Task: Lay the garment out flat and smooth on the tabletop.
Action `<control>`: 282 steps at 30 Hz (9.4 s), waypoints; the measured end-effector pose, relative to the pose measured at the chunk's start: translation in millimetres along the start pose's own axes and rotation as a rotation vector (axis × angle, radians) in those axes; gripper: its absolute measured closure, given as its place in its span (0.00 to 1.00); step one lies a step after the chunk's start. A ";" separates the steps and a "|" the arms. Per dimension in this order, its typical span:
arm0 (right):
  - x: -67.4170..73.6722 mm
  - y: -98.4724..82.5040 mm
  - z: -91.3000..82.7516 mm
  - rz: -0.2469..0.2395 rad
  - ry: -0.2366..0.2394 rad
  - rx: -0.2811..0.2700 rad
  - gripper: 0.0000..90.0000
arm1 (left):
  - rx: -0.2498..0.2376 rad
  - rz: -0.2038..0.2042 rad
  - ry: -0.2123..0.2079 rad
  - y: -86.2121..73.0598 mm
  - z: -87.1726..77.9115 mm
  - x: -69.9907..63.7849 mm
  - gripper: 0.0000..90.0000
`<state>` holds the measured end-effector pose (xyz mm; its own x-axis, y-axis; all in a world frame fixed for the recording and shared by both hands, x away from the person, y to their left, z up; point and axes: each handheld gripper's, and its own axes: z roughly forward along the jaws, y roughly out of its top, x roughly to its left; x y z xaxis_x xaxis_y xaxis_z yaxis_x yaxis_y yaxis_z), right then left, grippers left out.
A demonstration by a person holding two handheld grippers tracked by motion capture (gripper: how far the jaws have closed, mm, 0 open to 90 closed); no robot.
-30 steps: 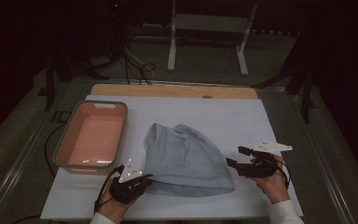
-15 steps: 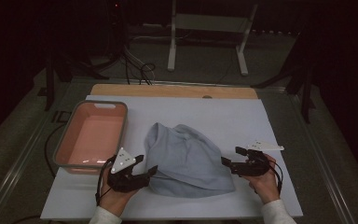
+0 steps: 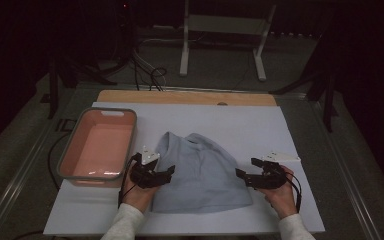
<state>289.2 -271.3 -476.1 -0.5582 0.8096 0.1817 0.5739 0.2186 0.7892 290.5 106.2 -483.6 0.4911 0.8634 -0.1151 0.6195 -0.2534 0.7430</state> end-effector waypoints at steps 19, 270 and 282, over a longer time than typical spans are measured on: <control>5.7 -1.5 12.1 -0.005 -0.013 0.016 0.27 | 0.009 0.004 -0.006 -13.0 -32.9 12.3 0.94; 2.0 -22.4 -26.8 0.029 -0.153 0.111 0.33 | -0.061 0.086 -0.144 20.4 -14.9 -6.6 0.16; 1.9 -13.7 -18.0 0.006 -0.155 0.096 0.33 | 0.010 0.028 -0.112 43.4 32.4 9.8 0.39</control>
<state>269.5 -282.6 -476.0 -0.4597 0.8838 0.0874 0.6357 0.2588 0.7273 342.0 89.5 -473.9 0.5730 0.8022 -0.1678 0.6105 -0.2813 0.7404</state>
